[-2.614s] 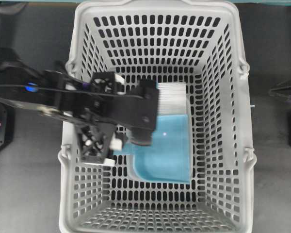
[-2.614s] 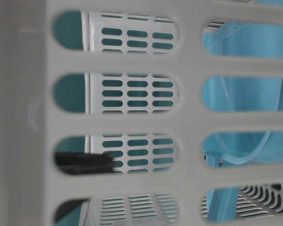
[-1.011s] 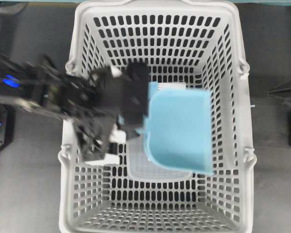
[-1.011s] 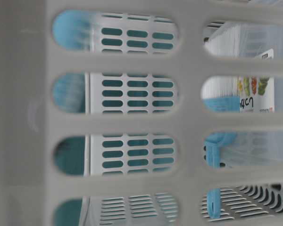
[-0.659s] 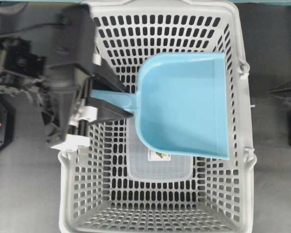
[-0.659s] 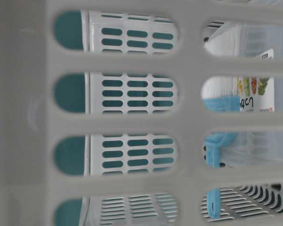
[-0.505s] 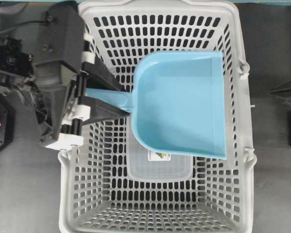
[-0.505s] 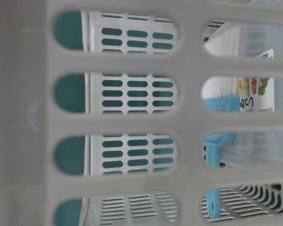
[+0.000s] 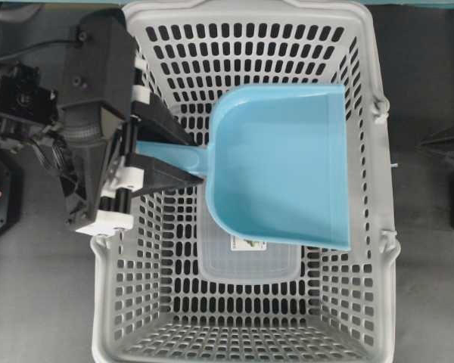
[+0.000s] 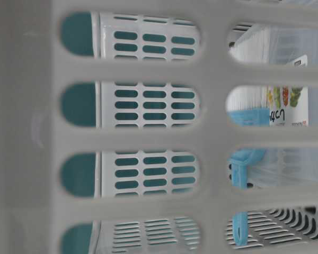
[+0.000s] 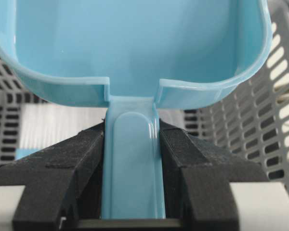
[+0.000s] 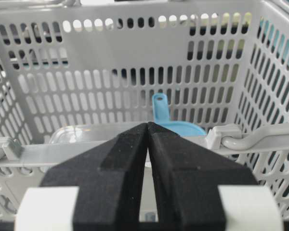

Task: Pick up the dustpan from the shopping basket with the left arm.
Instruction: 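Hold the raised dustpan steady above the basket with the left gripper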

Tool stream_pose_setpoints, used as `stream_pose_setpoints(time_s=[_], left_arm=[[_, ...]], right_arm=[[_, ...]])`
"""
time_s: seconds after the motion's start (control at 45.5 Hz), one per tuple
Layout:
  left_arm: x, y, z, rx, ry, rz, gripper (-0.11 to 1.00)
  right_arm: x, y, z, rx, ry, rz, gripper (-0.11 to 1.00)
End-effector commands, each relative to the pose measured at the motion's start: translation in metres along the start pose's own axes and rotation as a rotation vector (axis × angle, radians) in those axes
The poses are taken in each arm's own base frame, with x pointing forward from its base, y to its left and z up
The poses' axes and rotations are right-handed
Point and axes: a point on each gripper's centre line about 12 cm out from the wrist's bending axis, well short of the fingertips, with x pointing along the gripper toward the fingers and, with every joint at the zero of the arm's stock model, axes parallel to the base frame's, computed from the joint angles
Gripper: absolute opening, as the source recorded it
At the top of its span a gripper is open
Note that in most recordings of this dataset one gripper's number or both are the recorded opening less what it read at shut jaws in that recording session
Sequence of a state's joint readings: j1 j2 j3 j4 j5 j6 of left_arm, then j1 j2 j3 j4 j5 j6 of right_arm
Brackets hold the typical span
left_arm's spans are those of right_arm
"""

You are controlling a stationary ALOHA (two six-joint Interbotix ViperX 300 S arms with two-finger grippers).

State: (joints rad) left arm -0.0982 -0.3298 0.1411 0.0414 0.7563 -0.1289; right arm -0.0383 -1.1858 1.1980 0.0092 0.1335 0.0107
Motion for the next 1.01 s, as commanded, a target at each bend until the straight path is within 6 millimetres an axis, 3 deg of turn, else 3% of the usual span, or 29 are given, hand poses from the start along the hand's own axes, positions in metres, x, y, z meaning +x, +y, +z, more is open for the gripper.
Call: stream_pose_setpoints(time_s=[0.0,0.417,0.989], left_arm=[[-0.005,-0.001,0.005,0.002,-0.024,-0.003,0.28],[0.008,-0.004,-0.001,0.008,0.006,-0.006,0.28],[0.01,-0.007,-0.004,0.0,0.015,-0.014,0.28]], right_arm=[[0.001,0.0,0.003,0.01,-0.008,-0.002,0.0],[0.001,0.0,0.0,0.033,-0.002,-0.002,0.0],[0.001,0.0,0.0,0.033,-0.002,-0.002,0.0]])
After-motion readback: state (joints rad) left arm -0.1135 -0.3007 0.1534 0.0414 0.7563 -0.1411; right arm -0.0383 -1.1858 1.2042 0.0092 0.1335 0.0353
